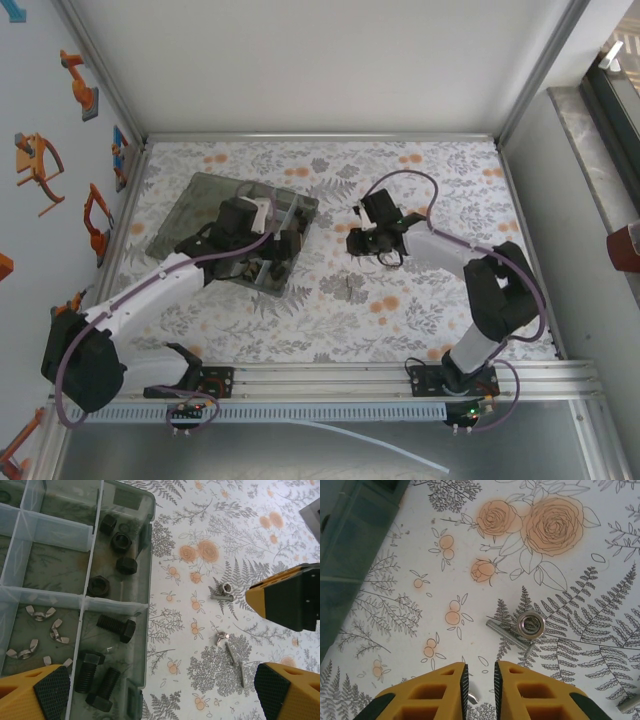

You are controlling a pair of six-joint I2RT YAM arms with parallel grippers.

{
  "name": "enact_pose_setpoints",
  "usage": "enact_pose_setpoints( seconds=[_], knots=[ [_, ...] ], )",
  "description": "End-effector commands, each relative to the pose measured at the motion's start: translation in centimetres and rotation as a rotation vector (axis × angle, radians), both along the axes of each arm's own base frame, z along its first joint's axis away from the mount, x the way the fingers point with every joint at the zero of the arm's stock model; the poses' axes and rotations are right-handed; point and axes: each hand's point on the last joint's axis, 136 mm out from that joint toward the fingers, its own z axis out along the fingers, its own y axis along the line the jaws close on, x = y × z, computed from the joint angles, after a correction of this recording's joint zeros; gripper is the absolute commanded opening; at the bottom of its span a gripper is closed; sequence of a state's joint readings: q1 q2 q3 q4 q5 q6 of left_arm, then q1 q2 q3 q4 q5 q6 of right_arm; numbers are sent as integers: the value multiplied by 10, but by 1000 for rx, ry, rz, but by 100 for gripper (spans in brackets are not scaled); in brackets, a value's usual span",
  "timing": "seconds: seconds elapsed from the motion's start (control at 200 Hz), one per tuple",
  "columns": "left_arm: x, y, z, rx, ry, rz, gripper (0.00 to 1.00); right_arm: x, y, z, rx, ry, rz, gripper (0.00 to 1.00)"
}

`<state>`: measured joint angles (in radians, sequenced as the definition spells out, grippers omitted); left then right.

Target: Sort the screws and nuts into containers

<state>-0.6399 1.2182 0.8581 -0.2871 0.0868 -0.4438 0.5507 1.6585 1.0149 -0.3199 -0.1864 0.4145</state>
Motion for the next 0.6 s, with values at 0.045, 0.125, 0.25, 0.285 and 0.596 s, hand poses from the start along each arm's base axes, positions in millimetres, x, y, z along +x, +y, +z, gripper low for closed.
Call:
enact_pose_setpoints(
  seconds=[0.045, 0.125, 0.25, 0.285, 0.596],
  knots=[
    [-7, 6, -3, -2, 18, 6, 97, -14, 10, -20, -62, 49, 65, 29],
    [-8, 0, -2, -19, 24, -22, 97, -24, 15, -28, -73, 87, 79, 29],
    [-8, -5, 0, -27, 22, -40, 97, -32, 16, -35, -82, 93, 55, 31],
    [-7, -5, 0, -25, 20, -38, 97, -35, 16, -37, -87, 100, 49, 31],
    [-8, -5, -1, -31, 17, -35, 97, -47, 18, -42, -122, 127, -31, 32]
  ],
)
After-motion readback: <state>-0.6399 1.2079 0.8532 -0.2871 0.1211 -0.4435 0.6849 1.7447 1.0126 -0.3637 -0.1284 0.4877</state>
